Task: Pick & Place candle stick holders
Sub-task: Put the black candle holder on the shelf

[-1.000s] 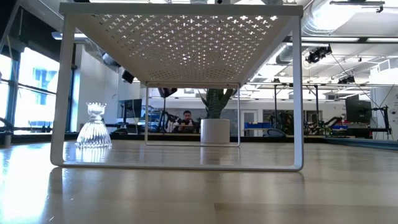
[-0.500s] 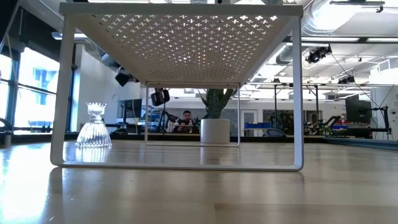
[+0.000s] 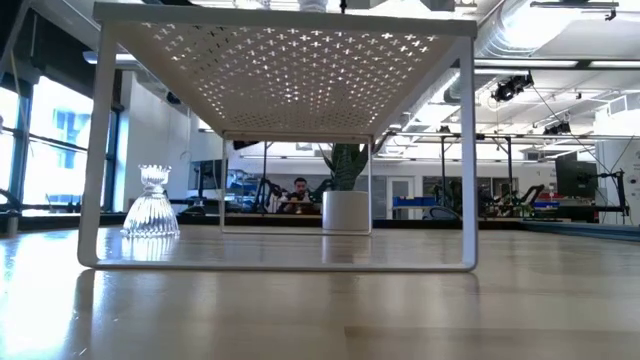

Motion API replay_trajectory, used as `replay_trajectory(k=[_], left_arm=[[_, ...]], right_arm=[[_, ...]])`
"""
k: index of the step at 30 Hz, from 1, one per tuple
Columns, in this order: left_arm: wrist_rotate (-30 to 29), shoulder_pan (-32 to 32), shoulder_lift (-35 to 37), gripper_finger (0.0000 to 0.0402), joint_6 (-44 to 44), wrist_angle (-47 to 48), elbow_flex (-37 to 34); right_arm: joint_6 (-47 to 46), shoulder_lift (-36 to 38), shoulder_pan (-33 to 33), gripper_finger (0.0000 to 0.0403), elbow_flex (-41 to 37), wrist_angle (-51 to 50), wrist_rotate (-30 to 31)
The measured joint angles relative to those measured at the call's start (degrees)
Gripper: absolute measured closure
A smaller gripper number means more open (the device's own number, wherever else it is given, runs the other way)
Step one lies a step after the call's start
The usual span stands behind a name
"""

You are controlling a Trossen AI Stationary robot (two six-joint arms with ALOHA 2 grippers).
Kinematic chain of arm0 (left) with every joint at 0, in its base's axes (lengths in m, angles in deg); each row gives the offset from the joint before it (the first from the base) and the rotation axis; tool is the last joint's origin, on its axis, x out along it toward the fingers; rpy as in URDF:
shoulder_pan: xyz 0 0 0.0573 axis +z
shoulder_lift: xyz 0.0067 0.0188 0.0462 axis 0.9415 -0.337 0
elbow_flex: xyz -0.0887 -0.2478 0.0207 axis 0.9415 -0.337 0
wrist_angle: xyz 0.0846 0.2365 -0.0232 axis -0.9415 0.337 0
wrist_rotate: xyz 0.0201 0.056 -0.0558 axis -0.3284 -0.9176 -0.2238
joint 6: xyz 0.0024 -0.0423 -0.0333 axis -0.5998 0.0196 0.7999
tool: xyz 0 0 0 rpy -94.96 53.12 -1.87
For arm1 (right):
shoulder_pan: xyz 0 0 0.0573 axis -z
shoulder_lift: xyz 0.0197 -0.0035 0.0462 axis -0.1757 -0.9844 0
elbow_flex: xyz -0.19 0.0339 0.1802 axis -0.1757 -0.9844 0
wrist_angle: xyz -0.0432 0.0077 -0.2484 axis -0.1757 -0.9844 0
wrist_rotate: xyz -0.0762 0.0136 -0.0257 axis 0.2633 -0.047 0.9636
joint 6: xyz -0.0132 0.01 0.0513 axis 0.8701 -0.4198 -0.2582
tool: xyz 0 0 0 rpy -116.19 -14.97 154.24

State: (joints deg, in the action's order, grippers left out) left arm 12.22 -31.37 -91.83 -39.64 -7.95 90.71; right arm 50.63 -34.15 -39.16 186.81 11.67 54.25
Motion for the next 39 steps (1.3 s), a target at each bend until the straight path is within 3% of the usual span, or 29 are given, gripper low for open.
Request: replay_trajectory(k=[6, 29, 39], left_arm=[[-3.4, 0.0, -0.1, 0.0401, -0.5, 2.0, 5.7], [-0.6, -2.0, -0.2, 0.0401, -3.4, 5.8, 6.0], [-2.7, -4.2, -0.2, 0.0401, -3.9, 5.4, 6.0]], right_arm=[[-0.2, 0.0, 0.0, 0.0258, 0.0, 0.0, -0.1], [-1.0, 0.0, 0.0, 0.0258, 0.0, 0.0, 0.3], [-1.0, 0.0, 0.0, 0.0258, 0.0, -0.2, 0.1]])
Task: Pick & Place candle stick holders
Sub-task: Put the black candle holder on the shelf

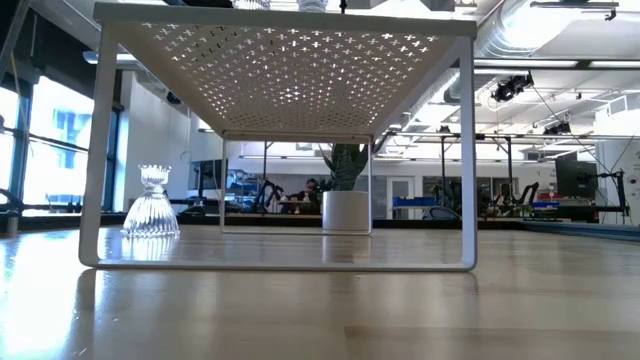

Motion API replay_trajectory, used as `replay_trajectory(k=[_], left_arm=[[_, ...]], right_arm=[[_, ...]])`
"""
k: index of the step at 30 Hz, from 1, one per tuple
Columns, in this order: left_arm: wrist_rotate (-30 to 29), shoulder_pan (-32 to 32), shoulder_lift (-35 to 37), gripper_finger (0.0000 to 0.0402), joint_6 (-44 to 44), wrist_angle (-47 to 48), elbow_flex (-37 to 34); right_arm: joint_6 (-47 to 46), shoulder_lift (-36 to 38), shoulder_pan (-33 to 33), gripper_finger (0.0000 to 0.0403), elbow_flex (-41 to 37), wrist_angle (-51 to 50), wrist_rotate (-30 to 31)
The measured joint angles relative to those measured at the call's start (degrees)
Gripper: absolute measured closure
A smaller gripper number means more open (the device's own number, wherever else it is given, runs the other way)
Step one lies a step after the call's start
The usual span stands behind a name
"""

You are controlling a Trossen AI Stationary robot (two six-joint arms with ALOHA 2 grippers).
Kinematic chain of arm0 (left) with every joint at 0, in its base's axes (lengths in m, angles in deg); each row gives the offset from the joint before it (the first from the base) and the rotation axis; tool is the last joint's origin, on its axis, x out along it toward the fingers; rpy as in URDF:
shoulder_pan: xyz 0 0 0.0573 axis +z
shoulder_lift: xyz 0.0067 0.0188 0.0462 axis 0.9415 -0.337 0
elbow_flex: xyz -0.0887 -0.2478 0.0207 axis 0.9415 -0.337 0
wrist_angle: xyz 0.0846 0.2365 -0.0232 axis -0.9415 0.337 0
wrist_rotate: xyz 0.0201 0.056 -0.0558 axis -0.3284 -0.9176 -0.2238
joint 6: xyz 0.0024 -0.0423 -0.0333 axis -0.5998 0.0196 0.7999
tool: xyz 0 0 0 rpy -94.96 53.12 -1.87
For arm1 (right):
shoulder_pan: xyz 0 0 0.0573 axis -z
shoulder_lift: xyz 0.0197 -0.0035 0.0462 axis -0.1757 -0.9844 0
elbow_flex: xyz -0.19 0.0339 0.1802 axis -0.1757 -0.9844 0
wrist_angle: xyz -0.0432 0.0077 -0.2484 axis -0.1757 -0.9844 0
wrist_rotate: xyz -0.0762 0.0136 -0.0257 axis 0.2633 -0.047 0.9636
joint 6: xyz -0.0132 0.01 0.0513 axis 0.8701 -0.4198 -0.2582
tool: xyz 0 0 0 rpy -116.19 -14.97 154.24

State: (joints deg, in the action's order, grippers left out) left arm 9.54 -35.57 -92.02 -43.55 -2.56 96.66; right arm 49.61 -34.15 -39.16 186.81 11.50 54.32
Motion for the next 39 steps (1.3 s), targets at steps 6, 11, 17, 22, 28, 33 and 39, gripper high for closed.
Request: replay_trajectory(k=[6, 11, 17, 22, 28, 33, 39], left_arm=[[0.0, 0.0, 0.0, 0.0401, 0.2, 0.0, 0.0], [0.0, 0.0, 0.0, 0.0401, 0.2, -0.6, 0.0], [0.1, 0.0, 0.0, 0.0401, 0.2, -1.5, 0.0], [-1.7, -0.8, 0.0, 0.0401, 0.2, -1.5, 0.0], [-3.3, -3.2, 0.0, 0.0401, -1.3, -1.4, 0.0], [-3.8, -3.8, 0.0, 0.0401, -1.4, -1.7, 0.0], [-6.7, -3.6, 0.0, 0.0401, -1.0, -3.4, 0.0]], right_arm=[[-0.1, 0.0, 0.0, 0.0258, 0.0, -0.3, -0.1], [-0.3, 0.0, 0.0, 0.0258, 0.0, -0.3, -0.2], [-0.4, 0.0, 0.0, 0.0258, 0.0, -0.3, -0.2], [-0.4, 0.0, 0.0, 0.0258, 0.0, -0.3, -0.1], [-0.4, 0.0, 0.0, 0.0258, 0.0, -0.3, 0.2], [-0.4, 0.0, 0.0, 0.0258, 0.0, -0.3, 0.2], [-0.4, -0.4, 0.0, 0.0258, 0.0, -0.3, 0.2]])
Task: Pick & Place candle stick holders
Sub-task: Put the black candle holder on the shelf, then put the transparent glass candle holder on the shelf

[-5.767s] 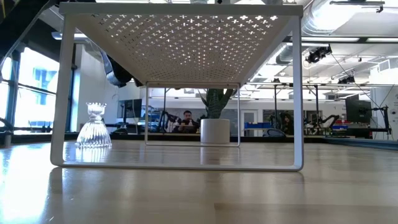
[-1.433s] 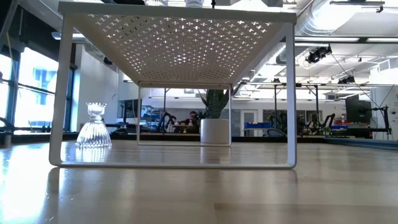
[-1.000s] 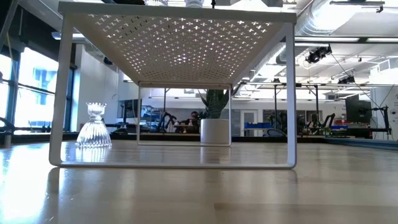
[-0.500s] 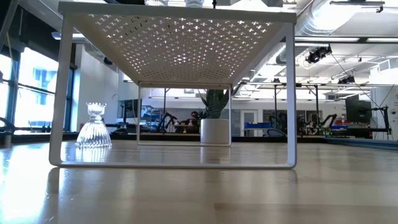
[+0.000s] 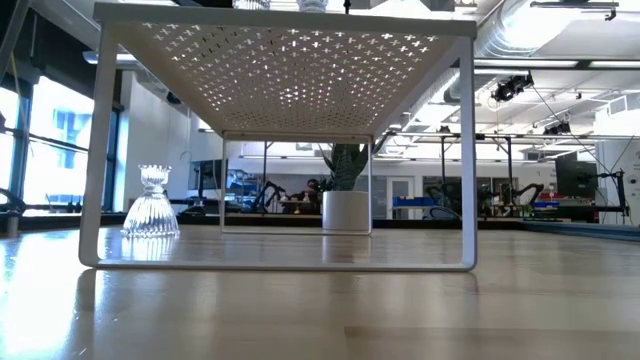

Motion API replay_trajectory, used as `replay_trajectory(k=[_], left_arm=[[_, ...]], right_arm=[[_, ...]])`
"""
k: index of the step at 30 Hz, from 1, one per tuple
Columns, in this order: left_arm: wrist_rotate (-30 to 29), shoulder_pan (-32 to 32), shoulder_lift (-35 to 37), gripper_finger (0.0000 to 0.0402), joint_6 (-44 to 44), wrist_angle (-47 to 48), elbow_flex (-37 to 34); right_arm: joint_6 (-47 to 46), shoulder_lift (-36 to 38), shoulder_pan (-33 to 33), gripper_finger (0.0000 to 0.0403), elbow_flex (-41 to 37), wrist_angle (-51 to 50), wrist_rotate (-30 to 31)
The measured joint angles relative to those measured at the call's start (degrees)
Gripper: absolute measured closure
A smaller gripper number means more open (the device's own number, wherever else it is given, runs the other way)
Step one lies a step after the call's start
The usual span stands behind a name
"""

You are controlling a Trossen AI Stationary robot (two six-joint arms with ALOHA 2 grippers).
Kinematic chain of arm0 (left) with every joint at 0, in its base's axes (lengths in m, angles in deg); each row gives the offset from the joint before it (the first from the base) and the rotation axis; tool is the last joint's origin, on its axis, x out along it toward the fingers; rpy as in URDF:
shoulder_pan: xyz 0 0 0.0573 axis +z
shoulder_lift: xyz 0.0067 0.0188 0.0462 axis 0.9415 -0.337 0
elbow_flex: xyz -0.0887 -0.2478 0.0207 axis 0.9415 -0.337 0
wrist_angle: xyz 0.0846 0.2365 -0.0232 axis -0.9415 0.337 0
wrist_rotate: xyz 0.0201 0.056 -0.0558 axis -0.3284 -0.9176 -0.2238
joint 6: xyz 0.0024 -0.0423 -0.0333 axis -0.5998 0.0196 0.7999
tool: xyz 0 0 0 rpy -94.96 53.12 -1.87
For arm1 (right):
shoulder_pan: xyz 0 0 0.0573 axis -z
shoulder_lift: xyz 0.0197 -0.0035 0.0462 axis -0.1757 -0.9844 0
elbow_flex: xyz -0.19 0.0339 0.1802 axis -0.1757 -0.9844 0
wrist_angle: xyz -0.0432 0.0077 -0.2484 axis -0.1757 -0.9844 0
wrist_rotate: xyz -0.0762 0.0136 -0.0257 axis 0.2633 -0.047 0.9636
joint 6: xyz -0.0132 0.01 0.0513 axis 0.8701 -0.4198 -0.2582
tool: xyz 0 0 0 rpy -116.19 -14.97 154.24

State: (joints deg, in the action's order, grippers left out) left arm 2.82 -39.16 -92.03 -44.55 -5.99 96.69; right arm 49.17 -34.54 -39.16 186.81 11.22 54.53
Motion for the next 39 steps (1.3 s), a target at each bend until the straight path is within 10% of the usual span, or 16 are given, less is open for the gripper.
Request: replay_trajectory(k=[25, 39], left_arm=[[-12.0, 10.4, 0.0, 0.0401, -1.6, 18.1, 14.1], [-25.5, 10.5, 2.8, 0.0402, 2.7, 38.5, 33.7]], right_arm=[[0.2, -0.9, 0.0, 0.0258, 0.0, -0.2, -0.5], [0.4, -0.9, 0.0, 0.0258, 0.0, -1.3, -1.4]])
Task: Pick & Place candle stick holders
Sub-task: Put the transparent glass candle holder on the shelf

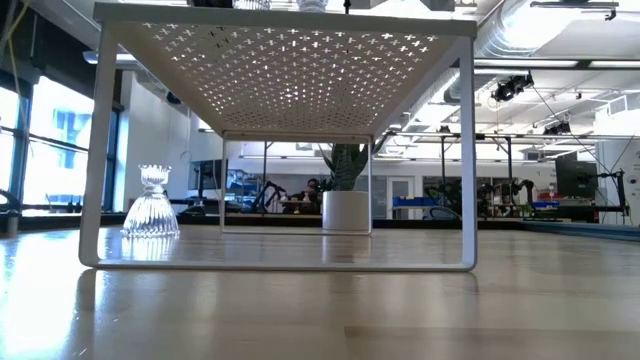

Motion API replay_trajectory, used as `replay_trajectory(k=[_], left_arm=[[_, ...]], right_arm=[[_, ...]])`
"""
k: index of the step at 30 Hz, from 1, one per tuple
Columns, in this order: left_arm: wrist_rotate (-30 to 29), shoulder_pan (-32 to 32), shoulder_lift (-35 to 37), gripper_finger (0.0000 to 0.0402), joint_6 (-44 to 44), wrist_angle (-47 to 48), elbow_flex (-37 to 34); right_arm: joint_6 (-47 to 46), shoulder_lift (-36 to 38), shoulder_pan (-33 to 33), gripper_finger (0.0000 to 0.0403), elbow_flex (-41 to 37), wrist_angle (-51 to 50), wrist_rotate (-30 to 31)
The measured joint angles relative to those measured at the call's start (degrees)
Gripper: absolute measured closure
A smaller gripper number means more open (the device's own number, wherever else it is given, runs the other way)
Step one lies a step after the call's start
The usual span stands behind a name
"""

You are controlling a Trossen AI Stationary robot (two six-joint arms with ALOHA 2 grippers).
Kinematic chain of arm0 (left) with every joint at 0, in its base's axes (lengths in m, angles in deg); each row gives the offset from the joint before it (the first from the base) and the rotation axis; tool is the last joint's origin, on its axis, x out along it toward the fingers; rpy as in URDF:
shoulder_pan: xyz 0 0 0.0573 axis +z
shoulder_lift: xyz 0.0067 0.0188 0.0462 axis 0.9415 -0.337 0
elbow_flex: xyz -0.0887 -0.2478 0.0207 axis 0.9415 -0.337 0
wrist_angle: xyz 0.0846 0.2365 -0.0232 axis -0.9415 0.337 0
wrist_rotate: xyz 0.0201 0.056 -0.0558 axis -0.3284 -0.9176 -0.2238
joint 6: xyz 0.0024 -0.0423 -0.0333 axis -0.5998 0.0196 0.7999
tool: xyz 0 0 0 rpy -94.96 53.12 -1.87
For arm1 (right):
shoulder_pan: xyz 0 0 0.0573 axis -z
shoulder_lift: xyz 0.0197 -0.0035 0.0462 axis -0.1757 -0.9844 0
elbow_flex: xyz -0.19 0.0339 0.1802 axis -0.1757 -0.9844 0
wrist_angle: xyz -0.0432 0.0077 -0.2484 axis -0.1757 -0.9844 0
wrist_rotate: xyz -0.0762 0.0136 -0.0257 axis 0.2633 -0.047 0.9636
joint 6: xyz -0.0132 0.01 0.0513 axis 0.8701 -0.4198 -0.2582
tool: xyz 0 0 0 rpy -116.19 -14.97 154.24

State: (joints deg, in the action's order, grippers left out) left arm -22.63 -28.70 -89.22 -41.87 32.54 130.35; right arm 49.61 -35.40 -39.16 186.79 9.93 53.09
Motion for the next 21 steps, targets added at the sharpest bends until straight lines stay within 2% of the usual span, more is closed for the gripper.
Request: replay_trajectory(k=[8, 13, 18, 21], left_arm=[[-0.3, -2.4, 9.9, 0.0402, 7.4, -0.5, 0.4], [4.3, -8.4, 16.7, 0.0402, 13.2, -0.7, -0.1], [9.3, -15.1, 23.3, 0.0401, 20.1, -0.5, -6.7], [6.1, -17.5, 27.9, 0.0401, 22.5, -0.6, -13.2]], right_arm=[[0.0, 0.0, 0.0, 0.0258, 0.0, -0.2, -1.3], [0.0, 0.0, 0.0, 0.0258, 0.0, -0.2, -1.6], [0.0, 0.0, 0.0, 0.0258, 0.0, -0.2, -1.6], [0.0, 0.0, 0.0, 0.0258, 0.0, -0.2, -1.6]])
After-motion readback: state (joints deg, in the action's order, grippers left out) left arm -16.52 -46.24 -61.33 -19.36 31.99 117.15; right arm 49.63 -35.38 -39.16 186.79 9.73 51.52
